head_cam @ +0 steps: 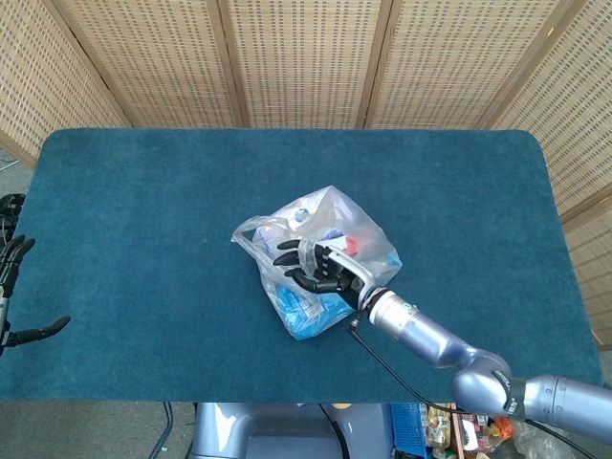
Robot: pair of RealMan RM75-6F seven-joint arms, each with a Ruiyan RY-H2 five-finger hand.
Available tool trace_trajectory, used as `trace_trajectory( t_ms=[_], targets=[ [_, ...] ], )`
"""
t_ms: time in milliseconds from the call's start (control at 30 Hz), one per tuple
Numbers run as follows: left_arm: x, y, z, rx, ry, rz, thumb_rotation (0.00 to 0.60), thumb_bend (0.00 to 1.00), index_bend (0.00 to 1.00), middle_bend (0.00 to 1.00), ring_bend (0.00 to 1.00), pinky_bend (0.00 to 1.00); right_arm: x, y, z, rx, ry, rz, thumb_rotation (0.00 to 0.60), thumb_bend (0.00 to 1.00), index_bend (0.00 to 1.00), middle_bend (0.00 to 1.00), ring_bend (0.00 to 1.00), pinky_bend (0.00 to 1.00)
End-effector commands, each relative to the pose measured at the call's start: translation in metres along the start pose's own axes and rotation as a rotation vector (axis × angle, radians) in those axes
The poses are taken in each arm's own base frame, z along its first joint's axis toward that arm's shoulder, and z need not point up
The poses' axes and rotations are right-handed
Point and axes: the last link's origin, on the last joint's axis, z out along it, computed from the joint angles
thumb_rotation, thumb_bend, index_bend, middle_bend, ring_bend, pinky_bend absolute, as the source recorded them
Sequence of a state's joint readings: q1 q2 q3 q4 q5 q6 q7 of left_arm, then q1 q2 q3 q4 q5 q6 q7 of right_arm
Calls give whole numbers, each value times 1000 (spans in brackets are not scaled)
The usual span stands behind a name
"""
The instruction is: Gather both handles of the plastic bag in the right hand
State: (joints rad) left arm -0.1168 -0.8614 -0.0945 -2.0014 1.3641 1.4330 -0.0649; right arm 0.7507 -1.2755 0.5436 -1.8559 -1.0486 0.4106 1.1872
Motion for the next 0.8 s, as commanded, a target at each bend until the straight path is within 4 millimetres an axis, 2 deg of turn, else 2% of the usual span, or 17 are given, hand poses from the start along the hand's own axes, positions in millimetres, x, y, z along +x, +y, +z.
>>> trace_trajectory(
  t_ms=[33,133,233,400,500,600,733,800],
  targets=[
    [-1,0,1,2,-1,3,600,52,0,0,0,0,8,-7,1,5,4,93,600,589,320,437,329,328],
    [-2,1,2,5,-7,10,600,53,0,0,0,0,9,-10,0,-1,-6,113,600,593,345,477,378,374],
    [-4,2,2,5,-14,14,600,52,0,0,0,0,7,-14,0,-3,-17,125,600,573,349,481,380,368],
    [-5,3,3,7,-17,18,600,52,0,0,0,0,8,-23,3,22,-26,166,600,423,343,481,373,342],
    [-5,3,4,12,-19,18,600,52,0,0,0,0,4,-32,11,61,-44,269,600,378,338,481,373,341],
    [-6,3,4,12,-21,17,600,52,0,0,0,0,3,-35,16,70,-58,292,600,353,338,481,371,289],
    [-6,3,5,14,-22,16,600,53,0,0,0,0,5,-34,23,79,-58,298,600,343,347,481,334,167],
    [-6,3,5,15,-24,17,600,53,0,0,0,0,6,-33,26,81,-58,305,600,344,353,479,310,153]
  ],
)
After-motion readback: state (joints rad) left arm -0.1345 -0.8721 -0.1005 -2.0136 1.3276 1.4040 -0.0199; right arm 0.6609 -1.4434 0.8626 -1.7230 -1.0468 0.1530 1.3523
